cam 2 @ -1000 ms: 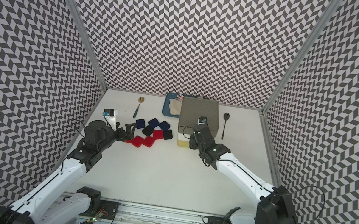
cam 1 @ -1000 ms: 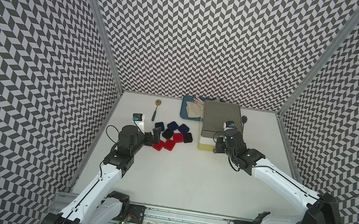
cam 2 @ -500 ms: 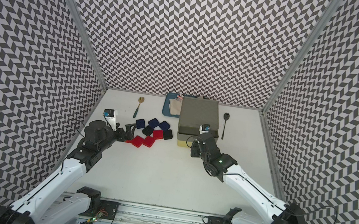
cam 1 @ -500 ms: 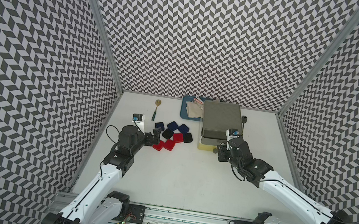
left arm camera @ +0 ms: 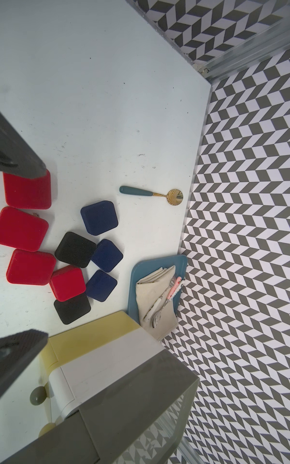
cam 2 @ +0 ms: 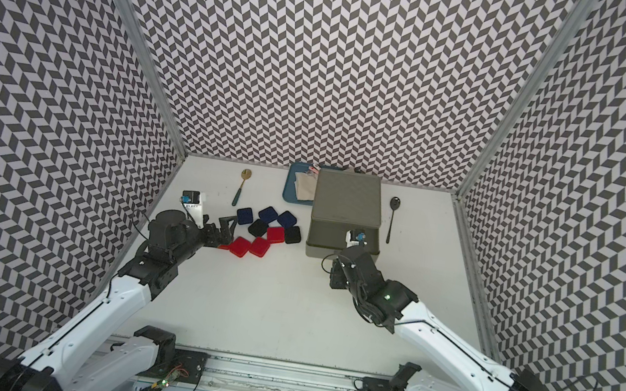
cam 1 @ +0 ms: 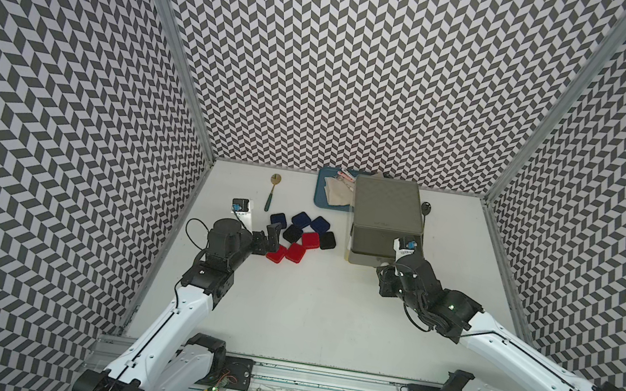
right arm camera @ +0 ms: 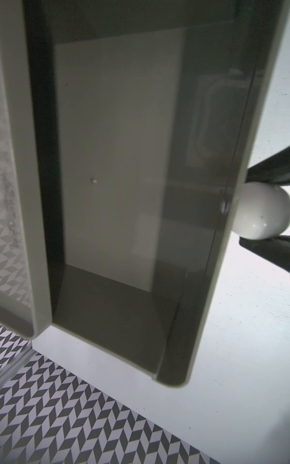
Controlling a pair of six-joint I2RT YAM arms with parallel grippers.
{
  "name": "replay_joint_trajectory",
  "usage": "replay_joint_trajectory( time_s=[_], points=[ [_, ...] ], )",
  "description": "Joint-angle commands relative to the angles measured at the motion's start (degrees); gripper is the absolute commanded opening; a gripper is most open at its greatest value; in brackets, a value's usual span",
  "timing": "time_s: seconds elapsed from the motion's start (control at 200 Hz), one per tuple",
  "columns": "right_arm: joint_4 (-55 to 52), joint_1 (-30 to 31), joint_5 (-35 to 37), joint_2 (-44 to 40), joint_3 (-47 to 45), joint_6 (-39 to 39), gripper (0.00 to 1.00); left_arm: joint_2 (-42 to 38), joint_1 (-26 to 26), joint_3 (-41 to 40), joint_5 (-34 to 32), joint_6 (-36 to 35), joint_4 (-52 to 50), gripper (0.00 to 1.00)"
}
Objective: Place the brooch boxes into the drawer by color
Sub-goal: Open the drawer in the storage box.
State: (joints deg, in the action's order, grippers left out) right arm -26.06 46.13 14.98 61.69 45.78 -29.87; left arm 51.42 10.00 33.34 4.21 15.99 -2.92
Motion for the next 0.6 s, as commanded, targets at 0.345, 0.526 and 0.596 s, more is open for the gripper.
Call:
replay_joint_trajectory(
  time_s=[0.345, 0.526, 0.596],
  points=[
    [-4.83, 5.71, 1.6, -4.46, -1.57, -4.64, 0.2, 0.09, 0.11, 1.45, -0.31, -0.33, -0.45, 1.0],
    [-5.68, 6.95, 1.38, -5.27, -2.31, -6.28, 0.2, 0.16, 0.11, 1.4, -0.6, -0.09, -0.36, 1.0],
    [-6.06, 7.6, 1.3, -5.72, -2.77, -7.21, 0.2, 0.26, 0.11, 1.37, -0.56, 0.14, -0.51, 1.0]
  ],
)
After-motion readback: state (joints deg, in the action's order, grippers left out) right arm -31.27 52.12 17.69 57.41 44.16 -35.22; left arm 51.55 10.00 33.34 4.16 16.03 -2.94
